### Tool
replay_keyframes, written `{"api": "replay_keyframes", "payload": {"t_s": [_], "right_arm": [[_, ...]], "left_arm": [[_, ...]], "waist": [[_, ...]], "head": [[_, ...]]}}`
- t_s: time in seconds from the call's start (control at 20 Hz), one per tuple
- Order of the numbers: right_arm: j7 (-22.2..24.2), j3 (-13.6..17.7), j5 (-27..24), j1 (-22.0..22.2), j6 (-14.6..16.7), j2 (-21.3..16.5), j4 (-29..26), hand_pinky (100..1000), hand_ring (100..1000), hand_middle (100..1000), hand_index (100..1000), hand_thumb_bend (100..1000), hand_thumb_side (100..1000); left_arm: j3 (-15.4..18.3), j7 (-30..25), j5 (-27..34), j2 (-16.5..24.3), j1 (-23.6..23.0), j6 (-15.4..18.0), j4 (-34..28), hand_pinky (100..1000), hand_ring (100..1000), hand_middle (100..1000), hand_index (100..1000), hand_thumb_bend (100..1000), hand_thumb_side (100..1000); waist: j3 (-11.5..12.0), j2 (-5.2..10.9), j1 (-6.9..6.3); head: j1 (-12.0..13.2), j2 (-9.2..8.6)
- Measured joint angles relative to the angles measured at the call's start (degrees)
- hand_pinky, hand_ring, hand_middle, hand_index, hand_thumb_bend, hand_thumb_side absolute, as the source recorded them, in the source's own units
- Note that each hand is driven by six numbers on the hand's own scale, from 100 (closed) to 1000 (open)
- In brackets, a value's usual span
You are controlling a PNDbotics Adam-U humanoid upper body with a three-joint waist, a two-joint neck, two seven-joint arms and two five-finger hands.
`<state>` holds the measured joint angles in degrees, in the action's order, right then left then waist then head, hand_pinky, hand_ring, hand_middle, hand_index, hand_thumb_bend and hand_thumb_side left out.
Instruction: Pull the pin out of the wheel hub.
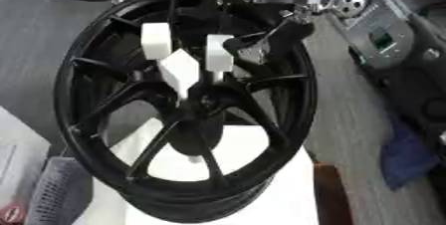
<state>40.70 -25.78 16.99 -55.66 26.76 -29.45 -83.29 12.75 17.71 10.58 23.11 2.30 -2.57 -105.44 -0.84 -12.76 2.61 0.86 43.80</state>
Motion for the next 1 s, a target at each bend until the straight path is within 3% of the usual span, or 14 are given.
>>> {"api": "replay_keyframes", "payload": {"t_s": [0.3, 0.4, 0.45, 0.6, 1.0], "right_arm": [[0.7, 0.0, 0.0, 0.1, -0.7, 0.0, -0.1, 950, 883, 813, 919, 100, 352], [1.0, 0.0, -0.5, 0.1, -1.0, 0.0, -0.3, 956, 877, 809, 921, 157, 321], [1.2, 0.1, -0.8, 0.1, -1.2, 0.0, -0.5, 959, 875, 807, 915, 220, 258], [1.4, 0.6, -1.2, 0.1, -1.4, 0.0, -1.1, 959, 882, 812, 914, 281, 184], [-0.1, 1.8, 0.9, 0.1, 0.1, -0.1, -2.4, 959, 906, 834, 928, 401, 185]], "left_arm": [[0.0, 0.0, 0.0, 0.0, -0.3, 0.0, 0.3, 620, 659, 574, 746, 100, 853], [0.0, 0.0, 0.0, 0.0, -0.3, 0.0, 0.3, 620, 659, 574, 746, 100, 852], [0.0, 0.0, 0.0, 0.0, -0.3, 0.0, 0.3, 620, 659, 573, 746, 100, 851], [0.0, 0.0, 0.0, 0.0, -0.4, 0.0, 0.3, 620, 658, 572, 746, 100, 849], [0.1, 0.0, 0.0, 0.0, -0.6, 0.1, 0.6, 621, 657, 570, 744, 100, 850]], "waist": [[-0.2, 0.0, 0.06], [-0.3, 0.0, 0.09], [-0.3, 0.0, 0.11], [-0.6, 0.0, 0.09], [-0.8, 0.11, 0.03]], "head": [[0.0, 0.0], [0.0, 0.0], [0.0, 0.0], [0.0, 0.0], [0.3, 0.0]]}}
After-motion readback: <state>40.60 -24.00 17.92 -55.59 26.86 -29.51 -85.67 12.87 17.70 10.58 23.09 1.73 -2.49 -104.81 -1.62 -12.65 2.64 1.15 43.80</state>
